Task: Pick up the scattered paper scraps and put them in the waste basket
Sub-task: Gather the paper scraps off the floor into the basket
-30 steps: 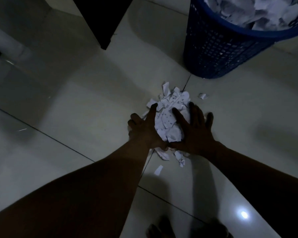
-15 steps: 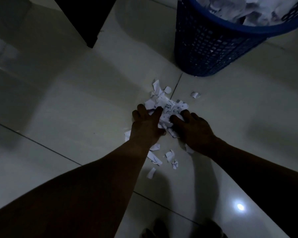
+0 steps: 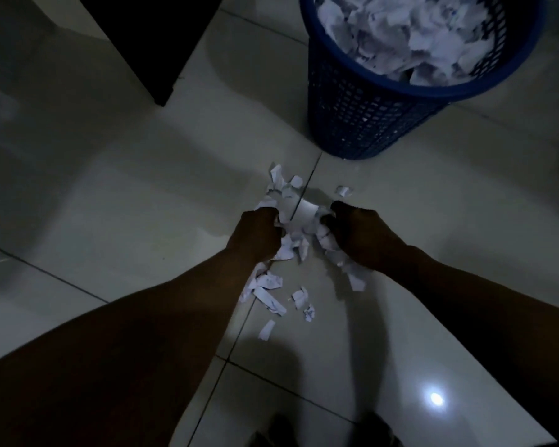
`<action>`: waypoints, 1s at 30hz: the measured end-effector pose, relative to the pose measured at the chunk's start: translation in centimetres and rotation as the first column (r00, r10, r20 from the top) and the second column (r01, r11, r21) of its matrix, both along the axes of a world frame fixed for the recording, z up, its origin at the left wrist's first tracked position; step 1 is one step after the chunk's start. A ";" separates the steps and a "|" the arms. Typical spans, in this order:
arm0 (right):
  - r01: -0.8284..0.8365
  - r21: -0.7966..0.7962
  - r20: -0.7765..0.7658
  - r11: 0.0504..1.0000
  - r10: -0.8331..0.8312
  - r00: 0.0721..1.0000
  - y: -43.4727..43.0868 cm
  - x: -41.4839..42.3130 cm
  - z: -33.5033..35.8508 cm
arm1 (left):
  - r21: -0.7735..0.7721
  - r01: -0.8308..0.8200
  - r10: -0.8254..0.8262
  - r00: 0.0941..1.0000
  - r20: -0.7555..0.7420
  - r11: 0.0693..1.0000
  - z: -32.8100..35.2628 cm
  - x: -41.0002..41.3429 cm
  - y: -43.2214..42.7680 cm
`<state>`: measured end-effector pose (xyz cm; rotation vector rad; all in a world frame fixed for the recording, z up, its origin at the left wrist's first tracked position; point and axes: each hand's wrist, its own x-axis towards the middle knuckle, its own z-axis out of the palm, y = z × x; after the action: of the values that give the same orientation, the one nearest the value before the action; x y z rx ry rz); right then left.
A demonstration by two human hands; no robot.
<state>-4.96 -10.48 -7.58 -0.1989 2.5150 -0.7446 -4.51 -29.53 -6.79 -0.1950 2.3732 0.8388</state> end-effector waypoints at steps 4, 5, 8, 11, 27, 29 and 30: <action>0.103 -0.138 -0.040 0.985 -0.109 0.993 -0.2 -1.2 2.3 | 0.063 -0.090 0.087 0.995 0.056 0.994 1.3 -0.9 -0.6; 0.118 -0.176 -0.054 0.977 -0.129 0.990 -0.6 -1.6 3.0 | 0.099 -0.134 0.127 0.989 0.070 0.986 1.7 -1.2 -0.7; 0.152 -0.253 -0.090 0.956 -0.179 0.980 -1.5 -2.7 4.8 | 0.220 -0.231 0.213 0.972 0.100 0.948 2.9 -2.2 -0.8; 0.160 -0.300 -0.131 0.940 -0.207 0.969 -2.5 -3.8 6.8 | 0.278 -0.315 0.291 0.948 0.126 0.907 4.1 -3.4 -1.2; 0.102 -0.505 -0.402 0.857 -0.338 0.851 -3.1 -10.6 20.1 | 0.584 -0.386 0.500 0.865 -0.040 0.714 13.5 -8.6 -2.5; 0.138 -0.498 -0.439 0.856 -0.386 0.811 -2.1 -12.1 20.8 | 0.593 -0.360 0.487 0.871 -0.063 0.720 14.7 -9.0 -1.9; 0.167 -0.493 -0.448 0.854 -0.414 0.793 -1.6 -12.9 21.0 | 0.590 -0.342 0.476 0.875 -0.082 0.731 15.4 -9.2 -1.4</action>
<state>-17.87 -12.10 13.47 -0.1794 2.9081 -1.5798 -13.74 -30.95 8.63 -0.4112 2.1889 1.8309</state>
